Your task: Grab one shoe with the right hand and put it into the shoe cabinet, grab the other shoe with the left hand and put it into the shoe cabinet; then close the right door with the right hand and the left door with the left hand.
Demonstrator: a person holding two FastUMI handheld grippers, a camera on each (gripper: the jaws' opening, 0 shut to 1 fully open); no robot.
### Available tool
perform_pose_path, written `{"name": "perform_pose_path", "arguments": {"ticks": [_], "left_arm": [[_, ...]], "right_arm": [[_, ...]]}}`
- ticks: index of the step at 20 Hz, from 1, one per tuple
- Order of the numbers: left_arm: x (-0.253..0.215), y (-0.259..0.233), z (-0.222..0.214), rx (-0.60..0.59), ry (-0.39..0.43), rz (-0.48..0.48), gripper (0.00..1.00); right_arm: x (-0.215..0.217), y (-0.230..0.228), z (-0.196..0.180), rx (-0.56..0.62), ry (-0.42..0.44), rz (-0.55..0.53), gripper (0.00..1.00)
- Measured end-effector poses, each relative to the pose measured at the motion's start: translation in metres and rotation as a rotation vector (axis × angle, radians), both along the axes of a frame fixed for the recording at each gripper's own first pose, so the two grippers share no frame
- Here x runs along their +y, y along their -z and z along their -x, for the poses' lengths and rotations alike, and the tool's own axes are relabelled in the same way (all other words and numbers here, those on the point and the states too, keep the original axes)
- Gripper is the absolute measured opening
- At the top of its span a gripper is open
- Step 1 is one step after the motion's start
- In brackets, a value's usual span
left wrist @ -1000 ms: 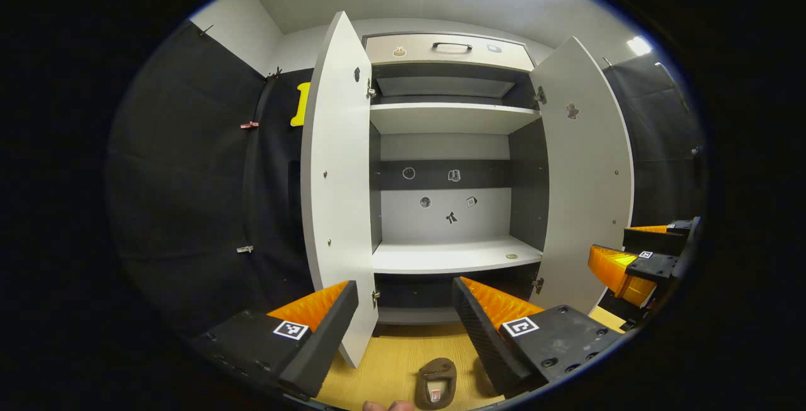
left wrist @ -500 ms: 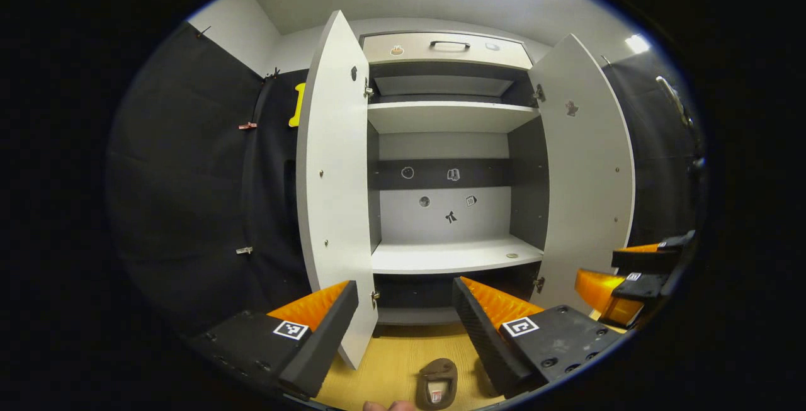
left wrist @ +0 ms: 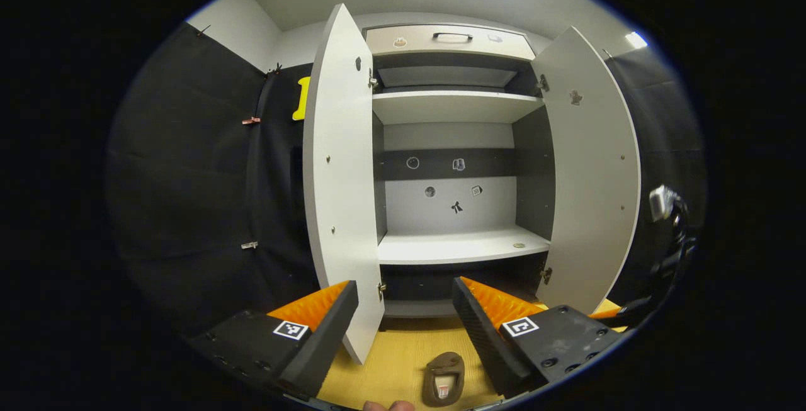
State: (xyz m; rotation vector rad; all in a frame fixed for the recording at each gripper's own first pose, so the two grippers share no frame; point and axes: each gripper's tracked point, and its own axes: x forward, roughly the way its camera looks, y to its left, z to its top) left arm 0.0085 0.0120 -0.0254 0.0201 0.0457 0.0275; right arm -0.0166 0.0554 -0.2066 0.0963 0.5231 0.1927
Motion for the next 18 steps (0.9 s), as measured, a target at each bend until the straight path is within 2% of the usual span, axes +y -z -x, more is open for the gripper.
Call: {"name": "perform_pose_path", "arguments": {"ticks": [2,6,9,16,17,18], "left_arm": [[0.002,0.006,-0.001,0.011,-0.003,0.001,0.96],[0.007,0.019,-0.006,0.038,0.000,0.008,0.96],[0.009,0.025,-0.011,0.049,0.006,-0.004,0.96],[0.014,0.039,-0.027,0.075,0.029,0.021,0.96],[0.014,0.039,-0.030,0.075,0.034,0.025,0.96],[0.014,0.039,-0.031,0.072,0.036,0.028,0.96]], "right_arm": [[0.006,0.028,0.003,0.060,-0.003,-0.019,0.99],[0.014,0.085,0.000,0.138,-0.031,0.008,0.99],[0.018,0.125,-0.001,0.223,-0.015,-0.017,0.99],[0.026,0.201,-0.031,0.325,0.011,-0.002,0.96],[0.027,0.208,-0.037,0.331,0.022,-0.007,0.93],[0.026,0.214,-0.044,0.323,0.036,0.003,0.86]]}}
